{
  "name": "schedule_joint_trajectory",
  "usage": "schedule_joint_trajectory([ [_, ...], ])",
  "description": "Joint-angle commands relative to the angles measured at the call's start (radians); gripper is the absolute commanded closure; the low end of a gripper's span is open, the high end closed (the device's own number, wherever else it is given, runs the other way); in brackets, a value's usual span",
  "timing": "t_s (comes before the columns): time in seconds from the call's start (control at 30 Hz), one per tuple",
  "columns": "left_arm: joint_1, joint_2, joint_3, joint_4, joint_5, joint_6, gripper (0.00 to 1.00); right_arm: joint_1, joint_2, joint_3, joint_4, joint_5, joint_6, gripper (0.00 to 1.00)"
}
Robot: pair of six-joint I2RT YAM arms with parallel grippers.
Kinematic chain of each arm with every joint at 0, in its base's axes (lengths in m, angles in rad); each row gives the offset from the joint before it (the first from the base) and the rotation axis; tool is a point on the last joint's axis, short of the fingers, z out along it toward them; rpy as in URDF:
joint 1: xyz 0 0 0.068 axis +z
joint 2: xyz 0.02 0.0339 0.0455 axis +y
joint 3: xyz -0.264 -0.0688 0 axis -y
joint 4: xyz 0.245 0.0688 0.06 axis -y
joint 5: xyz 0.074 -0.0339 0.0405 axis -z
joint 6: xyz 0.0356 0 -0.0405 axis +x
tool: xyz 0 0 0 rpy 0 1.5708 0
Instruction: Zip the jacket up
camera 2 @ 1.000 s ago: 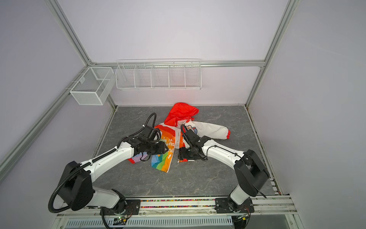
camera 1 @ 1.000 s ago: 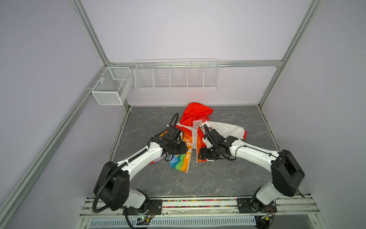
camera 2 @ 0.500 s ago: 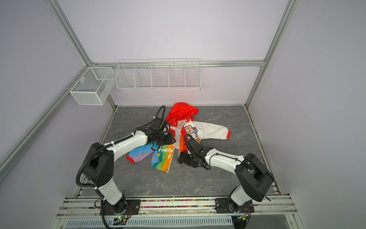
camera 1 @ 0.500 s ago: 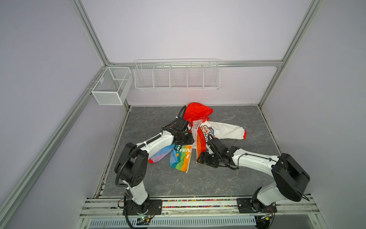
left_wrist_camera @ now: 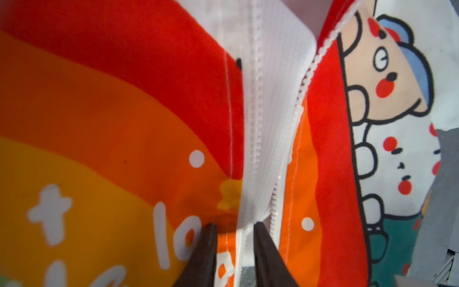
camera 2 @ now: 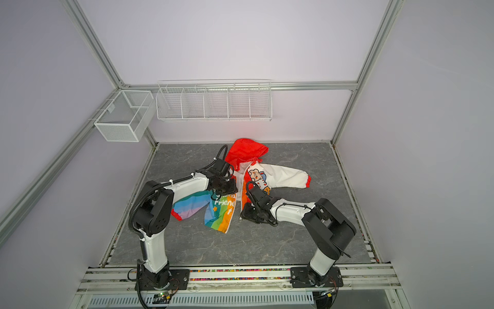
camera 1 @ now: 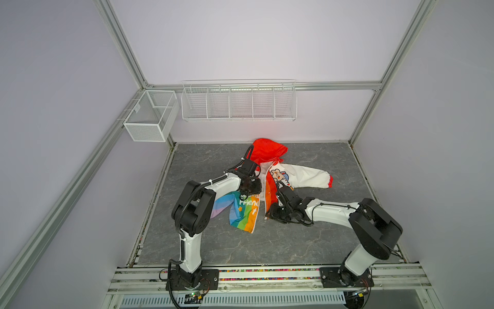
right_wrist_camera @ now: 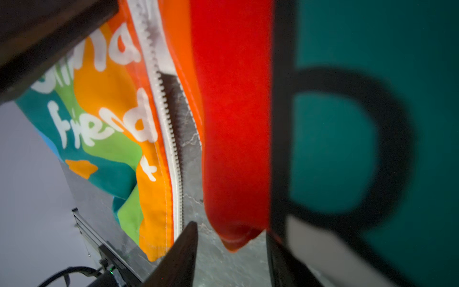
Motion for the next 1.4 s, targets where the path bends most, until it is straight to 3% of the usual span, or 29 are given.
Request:
schedule_joint_trajectory([
  [0.0,0.007,0.026,0.005,0.019,-0.018,-0.007,0.73,-0.01,0.015,0.021,-0.029,0.031,0.006,0.67],
  [0.2,0.033,0.066,0.041,0.013,-0.017,-0.011,0.75,-0.011,-0.031,0.01,-0.081,0.04,-0.029,0.93],
  [0.87,0.103,0.303,0.407,-0.123,-0.016,0.012,0.78,0.005,-0.257,-0.198,-0.153,0.013,-0.058,0.93],
  [0.97,0.105,0.344,0.464,-0.155,-0.017,0.021,0.78,0.004,-0.261,-0.2,-0.182,0.037,-0.076,0.9],
  [1.17,0.114,0.382,0.536,-0.198,-0.007,0.03,0.78,-0.016,-0.215,-0.175,-0.199,0.031,-0.116,0.73],
  [1.37,0.113,0.258,0.49,-0.177,-0.005,0.046,0.73,-0.016,-0.279,-0.135,-0.276,0.06,-0.158,0.53],
])
